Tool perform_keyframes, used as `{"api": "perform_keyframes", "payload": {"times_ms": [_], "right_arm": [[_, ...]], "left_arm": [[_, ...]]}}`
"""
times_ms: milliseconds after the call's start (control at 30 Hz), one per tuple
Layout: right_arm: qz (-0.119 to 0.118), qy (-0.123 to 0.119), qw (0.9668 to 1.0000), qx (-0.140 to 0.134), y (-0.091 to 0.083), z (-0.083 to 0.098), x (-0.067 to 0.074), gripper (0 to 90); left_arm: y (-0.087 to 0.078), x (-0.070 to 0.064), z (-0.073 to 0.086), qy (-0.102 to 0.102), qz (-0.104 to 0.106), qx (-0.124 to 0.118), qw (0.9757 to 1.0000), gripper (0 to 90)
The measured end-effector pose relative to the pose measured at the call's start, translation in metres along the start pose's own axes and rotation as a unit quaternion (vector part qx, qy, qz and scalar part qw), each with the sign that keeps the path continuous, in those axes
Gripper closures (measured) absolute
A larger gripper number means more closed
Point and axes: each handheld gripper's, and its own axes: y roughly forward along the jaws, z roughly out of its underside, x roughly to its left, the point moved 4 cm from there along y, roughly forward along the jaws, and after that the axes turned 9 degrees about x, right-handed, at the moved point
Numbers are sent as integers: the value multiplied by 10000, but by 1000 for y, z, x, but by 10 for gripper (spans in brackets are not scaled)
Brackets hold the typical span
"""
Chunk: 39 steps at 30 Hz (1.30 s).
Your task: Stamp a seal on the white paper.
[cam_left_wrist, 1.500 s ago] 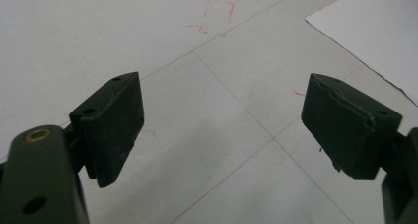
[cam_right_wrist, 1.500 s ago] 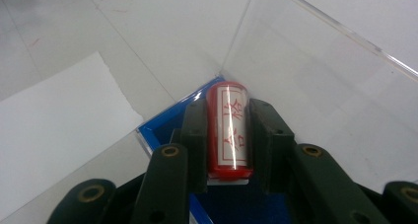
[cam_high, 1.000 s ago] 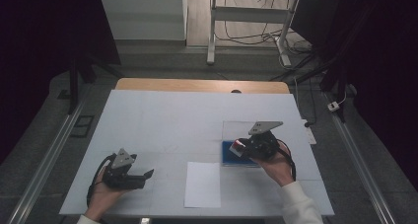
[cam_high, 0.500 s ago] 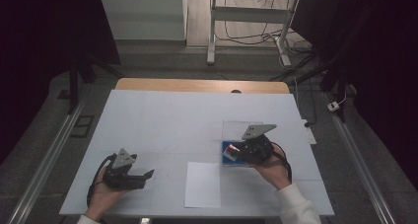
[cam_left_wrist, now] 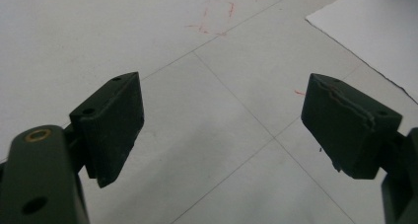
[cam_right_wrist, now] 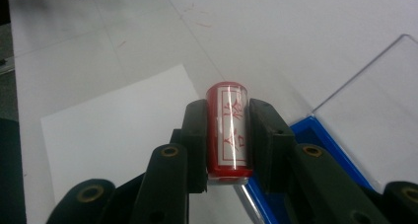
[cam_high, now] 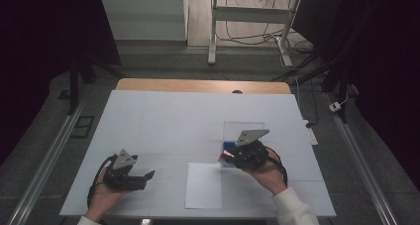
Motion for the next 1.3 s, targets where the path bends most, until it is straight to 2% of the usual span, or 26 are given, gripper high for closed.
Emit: {"api": "perform_keyframes", "payload": {"times_ms": [467,1033,1300], "right_arm": [[-166,-266,9995,103,10,-4,19,695],[-523,-520,9972,158,24,-13,44,695],[-539,-660,9962,199,29,-17,54,695]], "left_arm": [[1,0,0,12,0,17,10000,171],[2,-1,1,44,16,36,10000,172],[2,-2,1,47,10,39,10000,173]]}}
